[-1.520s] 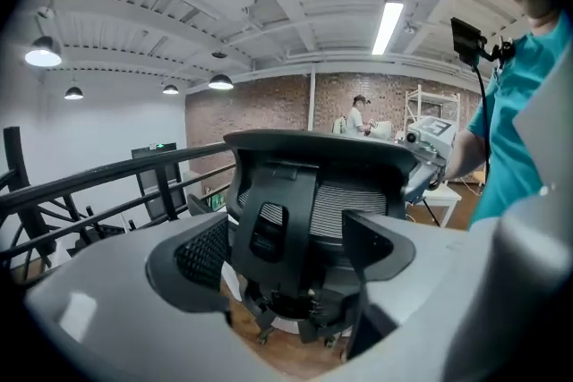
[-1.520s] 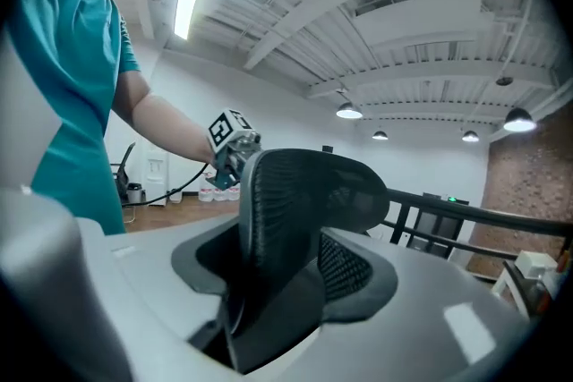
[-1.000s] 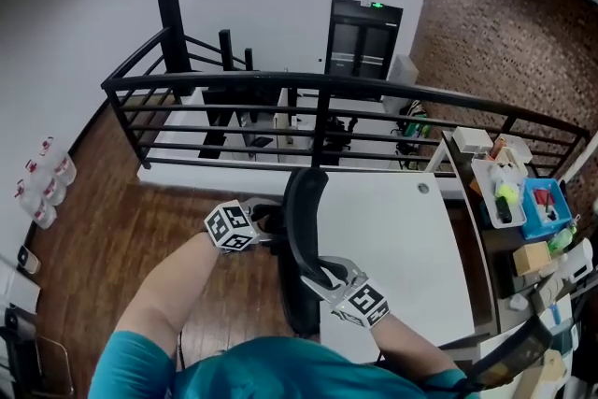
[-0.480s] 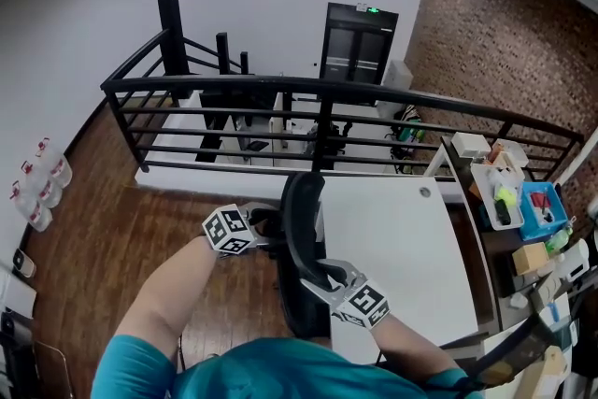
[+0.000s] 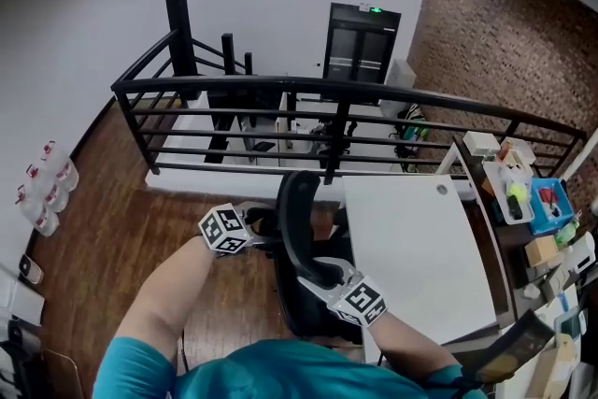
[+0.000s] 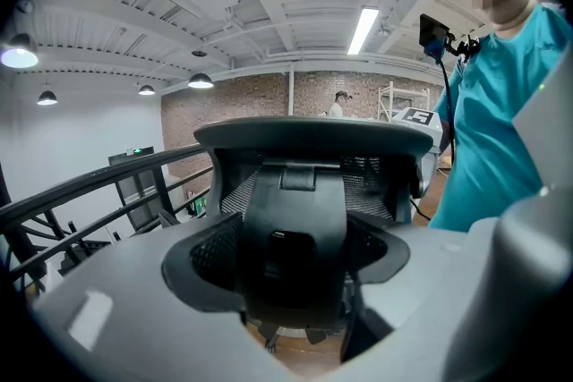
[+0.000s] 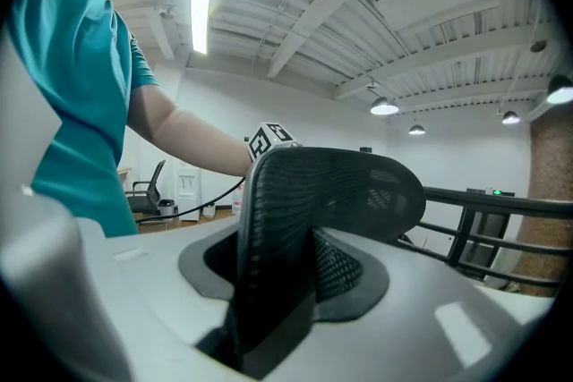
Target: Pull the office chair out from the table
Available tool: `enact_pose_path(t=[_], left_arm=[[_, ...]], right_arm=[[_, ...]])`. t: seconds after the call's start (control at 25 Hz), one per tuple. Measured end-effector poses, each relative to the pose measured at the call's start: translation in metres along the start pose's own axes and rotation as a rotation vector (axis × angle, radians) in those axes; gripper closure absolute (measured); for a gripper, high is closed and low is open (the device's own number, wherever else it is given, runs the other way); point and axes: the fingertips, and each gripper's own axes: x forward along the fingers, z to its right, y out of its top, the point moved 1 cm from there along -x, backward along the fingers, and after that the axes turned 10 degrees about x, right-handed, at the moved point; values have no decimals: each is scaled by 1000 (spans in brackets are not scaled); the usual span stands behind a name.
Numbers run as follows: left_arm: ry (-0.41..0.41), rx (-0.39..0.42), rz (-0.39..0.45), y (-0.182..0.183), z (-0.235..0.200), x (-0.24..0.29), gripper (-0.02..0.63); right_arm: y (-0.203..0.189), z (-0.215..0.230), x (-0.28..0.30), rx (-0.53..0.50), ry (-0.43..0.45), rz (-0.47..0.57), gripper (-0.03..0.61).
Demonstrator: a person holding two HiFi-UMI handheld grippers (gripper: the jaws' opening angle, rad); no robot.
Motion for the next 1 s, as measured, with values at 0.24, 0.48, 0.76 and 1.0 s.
enact_pose_path(t=[0.24, 0.48, 0.76, 1.0], left_arm=[[-6, 0, -9, -24, -2, -54, 291], [-5, -4, 4, -44, -4, -114, 291], [-5, -11, 8, -67, -10, -175, 291], [12, -16, 18, -85, -25, -209, 291]], right_arm=[[9, -28, 50, -40, -11, 10, 416], [17, -60, 103, -38, -46, 9, 423], [24, -88, 156, -4, -76, 33, 434], [36, -100, 197, -21, -31, 47, 425]])
